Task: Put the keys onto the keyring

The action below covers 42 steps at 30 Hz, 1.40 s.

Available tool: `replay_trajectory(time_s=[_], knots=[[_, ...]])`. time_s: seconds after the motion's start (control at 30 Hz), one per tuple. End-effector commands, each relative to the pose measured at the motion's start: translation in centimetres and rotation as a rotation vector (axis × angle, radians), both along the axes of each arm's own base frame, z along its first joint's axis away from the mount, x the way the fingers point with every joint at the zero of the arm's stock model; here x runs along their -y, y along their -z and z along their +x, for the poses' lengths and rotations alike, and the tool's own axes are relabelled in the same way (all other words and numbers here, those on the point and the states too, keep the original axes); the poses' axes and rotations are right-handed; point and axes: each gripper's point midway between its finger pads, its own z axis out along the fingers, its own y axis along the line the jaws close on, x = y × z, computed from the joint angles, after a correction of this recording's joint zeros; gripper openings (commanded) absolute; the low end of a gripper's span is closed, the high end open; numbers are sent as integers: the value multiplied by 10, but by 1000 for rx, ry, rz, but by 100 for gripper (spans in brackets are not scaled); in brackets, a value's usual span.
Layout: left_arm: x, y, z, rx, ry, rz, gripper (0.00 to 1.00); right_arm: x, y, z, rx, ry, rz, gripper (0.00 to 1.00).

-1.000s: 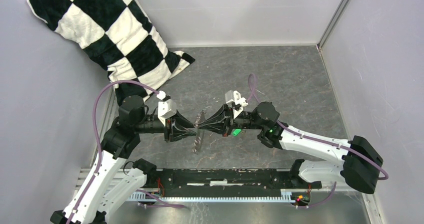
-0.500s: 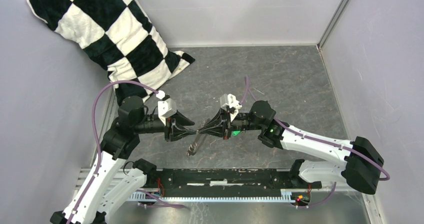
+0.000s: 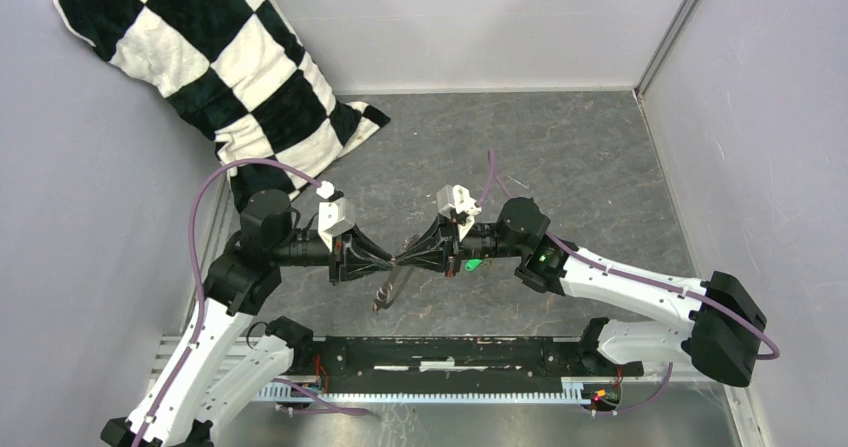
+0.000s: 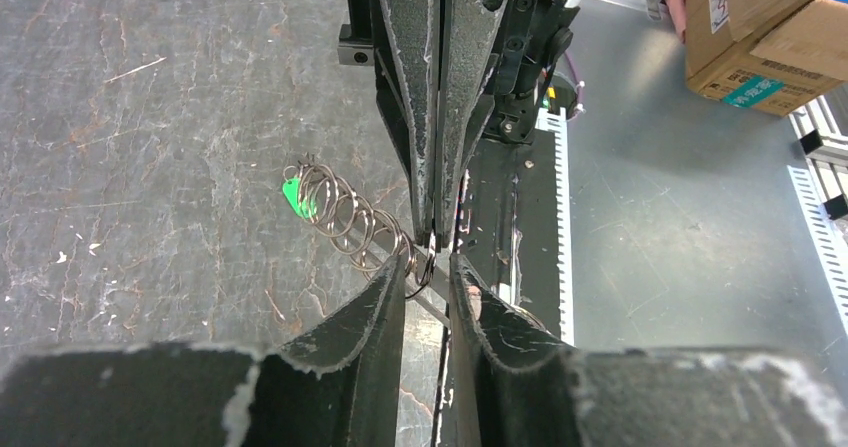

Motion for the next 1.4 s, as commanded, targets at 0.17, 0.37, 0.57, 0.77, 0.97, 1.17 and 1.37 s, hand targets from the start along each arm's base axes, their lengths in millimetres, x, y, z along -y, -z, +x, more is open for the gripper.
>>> replay_trajectory(time_s=[0.17,0.37,0.57,0.77,0.97,1.17,1.37], knots=[[1,-14,-7,35,39,-27,16,-4,-28,2,45,2,61,1],[-1,-10,-13,20,53,-20,24,-3,-33,3,39,11,77,1],[-1,-11,-13,29,54,-21,24,-4,-33,1,23,-1,80,1],[-1,-13,-3,49,-5,-27,2,-6,-33,1,0,-4,85,1],[-5,-18,10,77,-98,-34,2,-2,-37,13,-36,71,77,39],[-9,-13,18,97,-163,-30,2,37,-41,60,-82,350,70,73],[-10,-1,18,107,-155,-5,2,94,44,105,-215,689,-179,74]])
